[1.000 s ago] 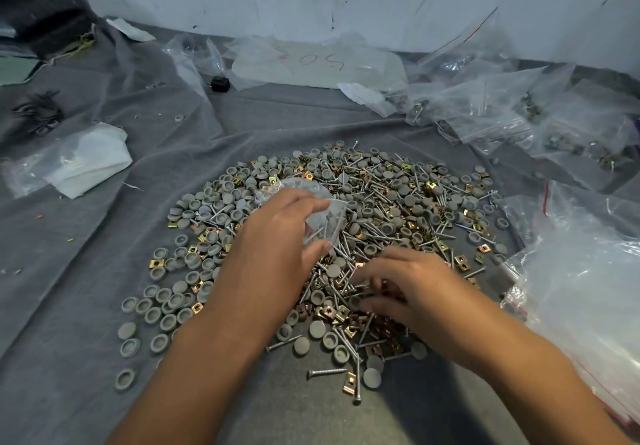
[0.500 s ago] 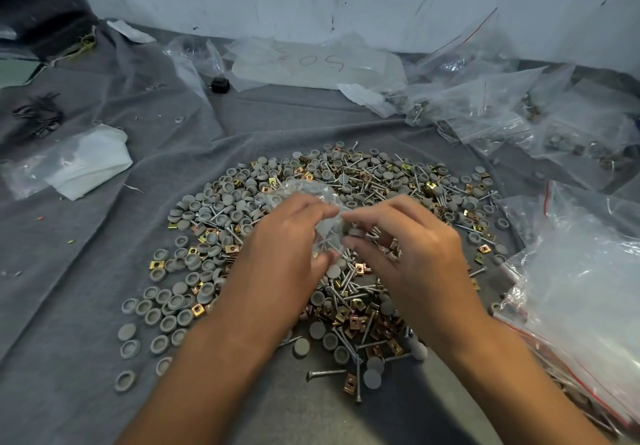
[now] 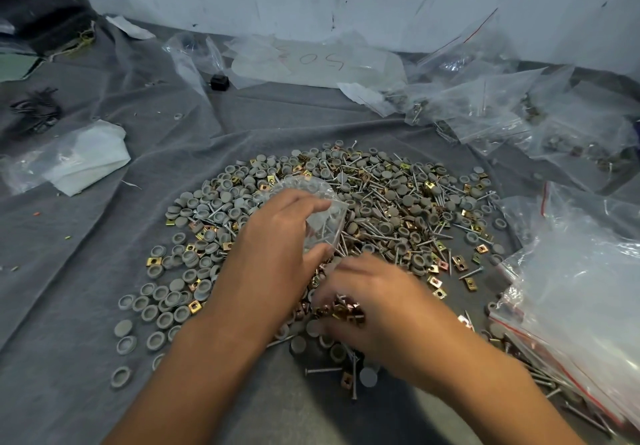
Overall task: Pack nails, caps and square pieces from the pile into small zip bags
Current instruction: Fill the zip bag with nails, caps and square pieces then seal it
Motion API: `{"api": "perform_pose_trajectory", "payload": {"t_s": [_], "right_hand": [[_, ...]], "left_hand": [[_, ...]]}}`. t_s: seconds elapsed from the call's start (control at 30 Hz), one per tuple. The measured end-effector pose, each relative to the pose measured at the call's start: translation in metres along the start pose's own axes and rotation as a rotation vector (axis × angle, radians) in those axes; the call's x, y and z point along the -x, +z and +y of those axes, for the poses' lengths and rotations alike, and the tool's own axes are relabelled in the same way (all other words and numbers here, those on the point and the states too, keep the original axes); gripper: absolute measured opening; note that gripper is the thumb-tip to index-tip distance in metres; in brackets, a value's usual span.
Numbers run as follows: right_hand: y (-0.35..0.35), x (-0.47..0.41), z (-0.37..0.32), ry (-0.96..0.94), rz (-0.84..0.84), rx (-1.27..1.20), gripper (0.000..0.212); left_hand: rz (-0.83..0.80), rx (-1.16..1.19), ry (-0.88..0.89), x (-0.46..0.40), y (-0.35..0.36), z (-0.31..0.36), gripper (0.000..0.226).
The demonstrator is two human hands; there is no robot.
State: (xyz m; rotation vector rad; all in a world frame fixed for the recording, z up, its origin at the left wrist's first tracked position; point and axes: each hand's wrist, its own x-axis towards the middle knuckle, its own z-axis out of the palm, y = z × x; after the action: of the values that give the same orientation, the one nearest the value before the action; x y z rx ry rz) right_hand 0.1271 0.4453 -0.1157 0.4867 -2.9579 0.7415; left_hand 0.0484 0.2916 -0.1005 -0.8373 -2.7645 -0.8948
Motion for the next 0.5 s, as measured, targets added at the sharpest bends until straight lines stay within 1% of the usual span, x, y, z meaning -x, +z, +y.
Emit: {"api": "perform_pose_trajectory", "payload": {"t_s": [0.03, 0.07, 0.13, 0.2, 0.33, 0.4, 0.5], "right_hand": [[0.004, 0.002, -0.002, -0.027, -0.079, 0.066, 0.020], [0.008, 0.003, -0.004, -0.039, -0.124, 0.123, 0.024], [0.011, 0.003, -0.007, -0.025, -0.159, 0.185, 0.034], [0.011, 0.005, -0.009, -0.027, -0.139, 0.213, 0.033], [0.019, 0.005, -0.020, -0.022, -0.069, 0.302, 0.024], [0.022, 0.004, -0.020, -0.001, -0.055, 0.272, 0.024], [0.009, 0.001, -0.012, 0.053, -0.008, 0.074, 0.017]], "left_hand": [[0.001, -0.004, 0.000, 0.000, 0.000, 0.000, 0.057], [0.002, -0.009, 0.003, 0.000, 0.000, 0.000, 0.057], [-0.001, -0.014, 0.002, 0.000, 0.001, 0.001, 0.057], [-0.002, -0.010, -0.002, 0.000, 0.001, 0.000, 0.057], [0.000, -0.006, -0.004, 0.000, 0.000, 0.000, 0.057], [-0.005, -0.004, -0.007, 0.000, 0.000, 0.001, 0.057], [-0.013, 0.000, -0.012, 0.000, 0.000, 0.001, 0.057]]}}
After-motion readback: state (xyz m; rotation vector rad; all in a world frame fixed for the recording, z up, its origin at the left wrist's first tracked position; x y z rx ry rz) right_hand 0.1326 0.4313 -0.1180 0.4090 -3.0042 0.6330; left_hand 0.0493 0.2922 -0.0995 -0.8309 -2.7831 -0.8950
